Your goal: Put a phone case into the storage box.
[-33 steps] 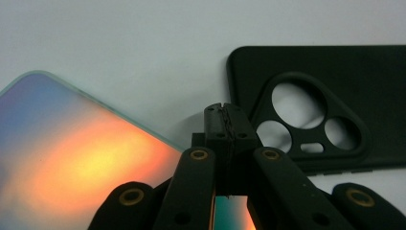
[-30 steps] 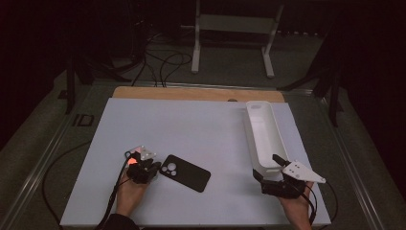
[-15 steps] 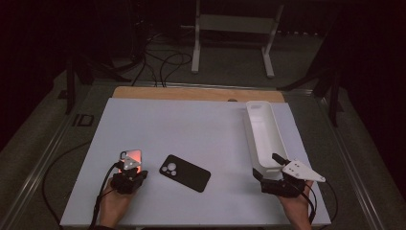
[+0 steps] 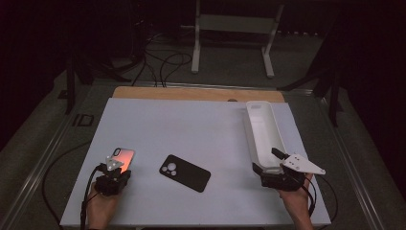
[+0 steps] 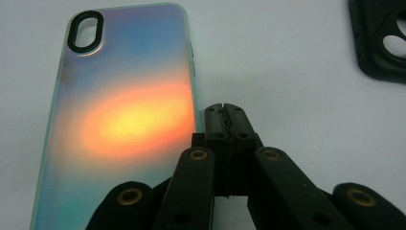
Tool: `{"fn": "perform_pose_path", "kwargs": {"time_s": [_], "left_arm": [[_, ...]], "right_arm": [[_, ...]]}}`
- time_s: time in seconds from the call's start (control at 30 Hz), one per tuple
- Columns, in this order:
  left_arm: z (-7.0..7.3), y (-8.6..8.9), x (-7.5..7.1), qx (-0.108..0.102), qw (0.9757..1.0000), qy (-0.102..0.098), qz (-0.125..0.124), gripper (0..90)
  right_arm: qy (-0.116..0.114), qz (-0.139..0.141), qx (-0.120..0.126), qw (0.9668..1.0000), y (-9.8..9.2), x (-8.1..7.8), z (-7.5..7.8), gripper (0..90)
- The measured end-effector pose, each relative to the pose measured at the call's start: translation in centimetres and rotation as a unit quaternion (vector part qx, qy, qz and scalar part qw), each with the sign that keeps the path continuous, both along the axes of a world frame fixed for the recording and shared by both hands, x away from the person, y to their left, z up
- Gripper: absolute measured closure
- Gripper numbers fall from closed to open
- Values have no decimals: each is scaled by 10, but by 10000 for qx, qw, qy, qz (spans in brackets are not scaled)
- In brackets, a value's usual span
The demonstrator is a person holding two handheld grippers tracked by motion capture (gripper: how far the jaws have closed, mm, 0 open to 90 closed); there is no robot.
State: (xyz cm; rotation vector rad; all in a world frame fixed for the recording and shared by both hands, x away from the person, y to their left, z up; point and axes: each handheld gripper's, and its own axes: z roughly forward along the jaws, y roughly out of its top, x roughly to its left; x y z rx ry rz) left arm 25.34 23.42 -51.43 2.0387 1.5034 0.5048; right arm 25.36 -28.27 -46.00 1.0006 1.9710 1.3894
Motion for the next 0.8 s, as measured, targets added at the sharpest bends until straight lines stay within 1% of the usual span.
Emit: {"fn": "perform_pose_path", "kwargs": {"time_s": [0.07, 0.13, 0.2, 0.23, 0.3, 0.4, 0.43, 0.47, 0.5, 0.53, 0.57, 0.6, 0.63, 0.67, 0.7, 0.73, 0.77, 0.8], "left_arm": [[0, 0, 0, -23, 10000, -53, -37, 896], [2, 0, -1, -105, 9998, -179, -83, 894], [9, 1, -3, -260, 9987, -433, -110, 893], [13, 2, -5, -346, 9975, -603, -149, 890], [20, 4, -10, -547, 9932, -998, -264, 861], [30, 7, -19, -637, 9846, -1558, -480, 791], [33, 7, -22, -666, 9812, -1739, -500, 750], [35, 8, -25, -694, 9781, -1909, -450, 665], [37, 9, -28, -774, 9743, -2070, -430, 554], [40, 9, -30, -811, 9710, -2211, -399, 455], [43, 10, -33, -853, 9689, -2290, -387, 398], [45, 11, -35, -928, 9660, -2381, -404, 371], [48, 11, -37, -864, 9636, -2513, -306, 296], [48, 11, -37, -864, 9636, -2513, -306, 202], [50, 12, -40, -787, 9616, -2619, -216, 202], [51, 14, -41, -804, 9615, -2617, -241, 131], [52, 16, -42, -788, 9621, -2601, -217, 102], [52, 19, -42, -766, 9638, -2544, -235, 50]], "right_arm": [[-13, 34, 42, 10000, 0, 2, 0, 94], [7, 72, 92, 9999, -1, 4, -1, 94], [13, 109, 111, 9999, -1, 4, -3, 94], [18, 117, 108, 9999, -1, 3, -4, 94], [-8, 136, 120, 9998, -2, 2, -4, 95], [-18, 135, 151, 9998, -2, 1, -5, 94], [-19, 132, 151, 9998, -2, 0, -5, 94], [-24, 144, 164, 9998, -2, -1, -6, 94], [-33, 150, 165, 9997, -2, -1, -6, 94], [-57, 152, 158, 9997, -2, -2, -6, 94], [-68, 144, 172, 9997, -2, -2, -7, 94], [-93, 149, 187, 9997, -2, -3, -7, 94], [-102, 151, 203, 9996, -3, -3, -7, 94], [-102, 151, 203, 9996, -3, -3, -7, 94], [-102, 160, 219, 9996, -3, -3, -7, 94], [-110, 140, 229, 9996, -4, -4, -7, 94], [-115, 147, 242, 9995, -4, -4, -8, 93], [-125, 149, 244, 9995, -4, -4, -8, 93]]}}
